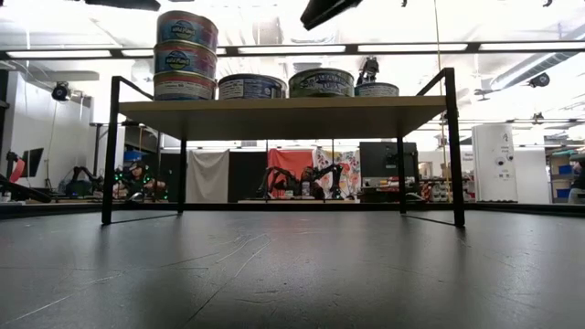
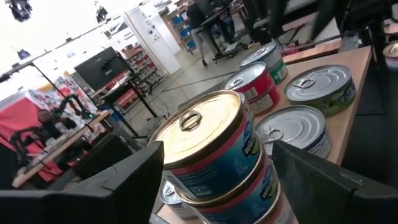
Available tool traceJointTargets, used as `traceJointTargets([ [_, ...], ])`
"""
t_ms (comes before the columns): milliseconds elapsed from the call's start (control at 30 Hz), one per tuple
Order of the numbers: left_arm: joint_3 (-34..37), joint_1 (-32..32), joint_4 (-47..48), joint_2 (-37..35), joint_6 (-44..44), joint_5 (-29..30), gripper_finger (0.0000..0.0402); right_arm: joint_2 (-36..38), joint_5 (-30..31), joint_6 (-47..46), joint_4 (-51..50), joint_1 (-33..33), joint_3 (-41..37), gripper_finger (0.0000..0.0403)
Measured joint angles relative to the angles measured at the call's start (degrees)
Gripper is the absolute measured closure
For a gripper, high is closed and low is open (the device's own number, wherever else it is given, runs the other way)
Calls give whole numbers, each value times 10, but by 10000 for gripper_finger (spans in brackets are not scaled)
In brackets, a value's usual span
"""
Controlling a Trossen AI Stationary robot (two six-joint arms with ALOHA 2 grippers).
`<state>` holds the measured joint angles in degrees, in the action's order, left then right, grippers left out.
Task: Stack canned seafood by type on shelf
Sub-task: Stack the green tuna can on the green tuna can
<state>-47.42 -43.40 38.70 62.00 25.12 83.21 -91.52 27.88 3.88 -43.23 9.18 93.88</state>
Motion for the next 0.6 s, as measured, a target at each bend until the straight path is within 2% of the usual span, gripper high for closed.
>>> traceJointTargets([
  [133, 0, 0, -32, 1, 0, -3, 119, 12, -40, -63, -35, 32, -13, 220],
  [333, 0, 0, -74, 1, 9, -18, 119, 17, -32, -112, -25, 89, -39, 278],
  [467, 0, 0, -78, 1, 34, -19, 119, 16, 4, -99, 18, 110, -75, 328],
  [600, 0, 0, -79, 2, 46, -19, 119, 16, 12, -53, 95, 105, -123, 380],
])
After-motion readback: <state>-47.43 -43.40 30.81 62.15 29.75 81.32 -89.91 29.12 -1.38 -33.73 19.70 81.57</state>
